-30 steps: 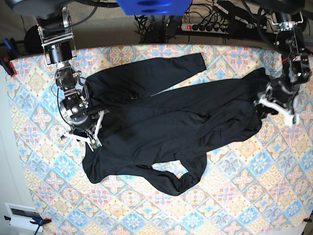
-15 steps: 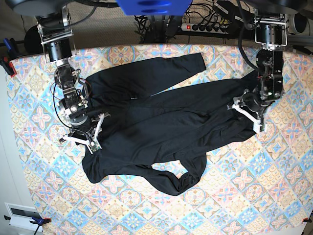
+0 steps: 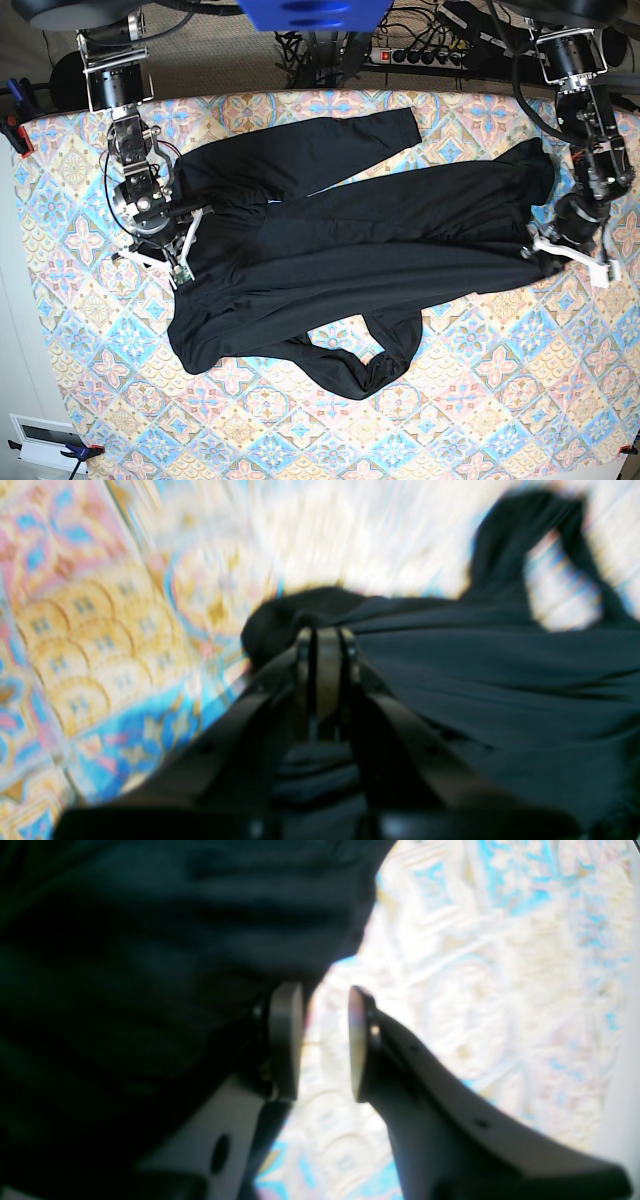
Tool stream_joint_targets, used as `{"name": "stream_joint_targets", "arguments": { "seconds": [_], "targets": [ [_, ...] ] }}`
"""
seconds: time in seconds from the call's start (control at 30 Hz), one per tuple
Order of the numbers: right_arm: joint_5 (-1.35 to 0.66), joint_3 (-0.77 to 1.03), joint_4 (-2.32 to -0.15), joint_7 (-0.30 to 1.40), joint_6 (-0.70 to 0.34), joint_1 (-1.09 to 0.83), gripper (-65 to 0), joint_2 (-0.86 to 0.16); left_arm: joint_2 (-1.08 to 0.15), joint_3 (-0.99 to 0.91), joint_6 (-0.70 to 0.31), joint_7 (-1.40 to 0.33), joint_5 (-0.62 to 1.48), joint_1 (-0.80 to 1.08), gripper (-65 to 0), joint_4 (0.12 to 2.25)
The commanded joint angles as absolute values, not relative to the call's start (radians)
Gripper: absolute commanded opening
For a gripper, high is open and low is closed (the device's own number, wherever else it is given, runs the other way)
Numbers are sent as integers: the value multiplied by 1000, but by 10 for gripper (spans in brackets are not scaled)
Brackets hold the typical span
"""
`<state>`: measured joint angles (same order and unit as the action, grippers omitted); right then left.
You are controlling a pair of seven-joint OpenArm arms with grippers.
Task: Layout the t-shirt on the table in an organized manner, then fold the t-shirt properly
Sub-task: 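Grasp the shirt edge with the left gripper and pull it outward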
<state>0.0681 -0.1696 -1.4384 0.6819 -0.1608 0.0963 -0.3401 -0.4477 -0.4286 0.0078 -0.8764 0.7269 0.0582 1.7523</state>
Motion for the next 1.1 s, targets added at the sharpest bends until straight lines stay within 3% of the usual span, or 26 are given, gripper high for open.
{"name": "stream_joint_targets", "arguments": {
  "seconds": [0.0, 0.27, 0.43, 0.77, 0.9, 1.07],
  "targets": [
    [70, -163, -1457, 668, -157, 102, -500, -352, -481, -469, 7, -858, 748, 44, -650, 1805],
    [65, -163, -1520, 668, -226, 54, -498, -352, -552, -751, 7, -997, 1004, 42, -650, 1928],
    [64, -163, -1515, 670, -228, 48, -496, -348, -590, -868, 7, -1001, 1036, 38, -650, 1919],
    [64, -165, -1517, 670, -228, 15, -468, -348, -636, -806, 7, -1004, 935, -25, -650, 1704],
    [64, -166, -1515, 670, -228, -12, -468, -349, -642, -700, 7, -998, 935, 128, -650, 1712],
    [64, -137, -1515, 670, -228, -18, -471, -351, -625, -576, 7, -997, 911, 173, -650, 1689]
  ]
}}
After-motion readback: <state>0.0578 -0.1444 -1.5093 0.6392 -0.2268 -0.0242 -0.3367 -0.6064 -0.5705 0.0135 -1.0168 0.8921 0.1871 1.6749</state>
